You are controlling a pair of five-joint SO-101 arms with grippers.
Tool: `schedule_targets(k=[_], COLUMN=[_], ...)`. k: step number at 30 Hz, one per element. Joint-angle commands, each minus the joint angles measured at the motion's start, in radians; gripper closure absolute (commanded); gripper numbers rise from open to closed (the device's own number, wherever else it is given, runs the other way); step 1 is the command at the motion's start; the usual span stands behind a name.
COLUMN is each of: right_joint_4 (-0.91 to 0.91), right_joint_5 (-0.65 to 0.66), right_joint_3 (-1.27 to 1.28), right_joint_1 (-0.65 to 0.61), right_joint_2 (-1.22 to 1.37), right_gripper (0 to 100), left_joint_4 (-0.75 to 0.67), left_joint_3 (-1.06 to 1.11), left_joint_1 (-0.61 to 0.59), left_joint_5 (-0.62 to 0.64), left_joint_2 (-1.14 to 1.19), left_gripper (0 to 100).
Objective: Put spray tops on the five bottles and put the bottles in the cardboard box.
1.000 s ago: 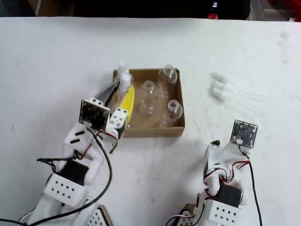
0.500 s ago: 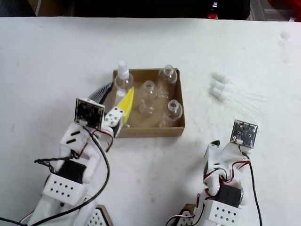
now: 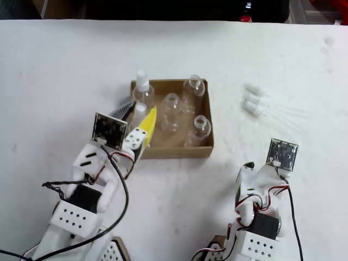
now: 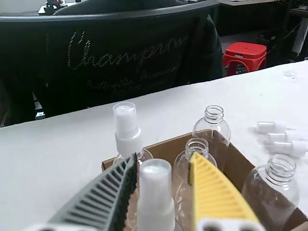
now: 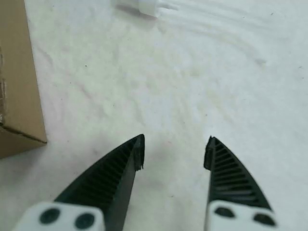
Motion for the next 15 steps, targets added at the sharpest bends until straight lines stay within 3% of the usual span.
schedule_targets(k=[1, 15], right_joint_4=[0.008, 0.008], right_joint_5=[-0.002, -0.002], right_joint_3=[0.008, 0.008], right_joint_1=[0.015, 0.015], right_joint_2=[-0.004, -0.004], right_gripper=[81.4, 81.4], left_joint_4=[-0.002, 0.000], left_joint_3=[-0.049, -0.049], left_joint_1=[0.028, 0.025], left_joint_5=[-0.002, -0.002], left_joint_2=[-0.013, -0.015], left_gripper=[96, 98])
